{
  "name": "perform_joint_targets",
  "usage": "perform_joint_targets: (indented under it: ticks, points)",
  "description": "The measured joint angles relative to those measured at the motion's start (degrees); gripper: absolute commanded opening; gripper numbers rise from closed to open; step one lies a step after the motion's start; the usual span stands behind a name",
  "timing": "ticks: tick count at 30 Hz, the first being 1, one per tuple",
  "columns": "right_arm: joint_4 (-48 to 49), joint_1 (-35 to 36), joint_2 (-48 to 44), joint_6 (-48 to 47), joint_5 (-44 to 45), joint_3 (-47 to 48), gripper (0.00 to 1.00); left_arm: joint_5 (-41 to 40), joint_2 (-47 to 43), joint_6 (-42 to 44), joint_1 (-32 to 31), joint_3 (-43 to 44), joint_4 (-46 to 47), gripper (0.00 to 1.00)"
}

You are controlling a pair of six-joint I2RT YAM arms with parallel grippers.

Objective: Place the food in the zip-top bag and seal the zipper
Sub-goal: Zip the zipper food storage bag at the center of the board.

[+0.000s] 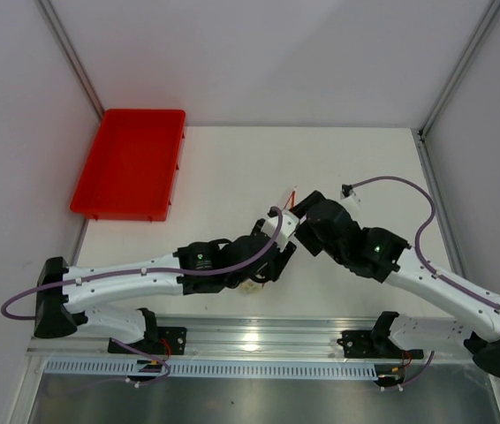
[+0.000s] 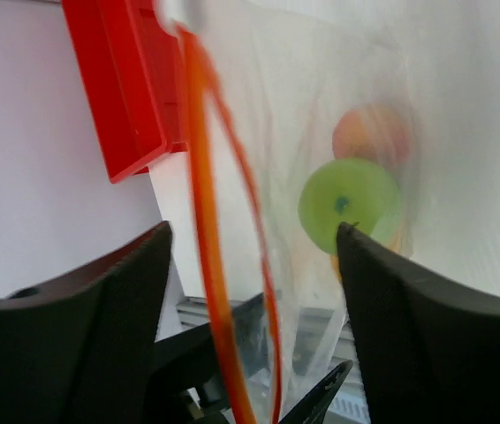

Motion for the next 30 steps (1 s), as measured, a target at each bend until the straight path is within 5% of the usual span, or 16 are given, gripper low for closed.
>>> perform_joint_targets:
  ticks: [6,14,20,30]
  points:
    - [0.2,-6.4,-2.2,-9.2,-1.1,2.7,0.84,2.4,-2.0,-0.5,1.2,-3.0,0.4,0.44]
    - [2.8,-23.1,-6.5,-30.8,-12.3,2.8,0.82,4.5,-5.0,-0.8,4.2,-3.3,0.3,0.01]
    - [7.0,-29.5,-6.5,-47.1,-25.7,-2.7,0.80,9.6,-8.3,-0.1,8.7,-3.4,-0.9,0.01]
    - [12.6,-29.9,-13.2,-63.4,-39.5,-9.6,0.75,26.7,-16.2,1.4,19.3,-6.1,-2.4,0.01]
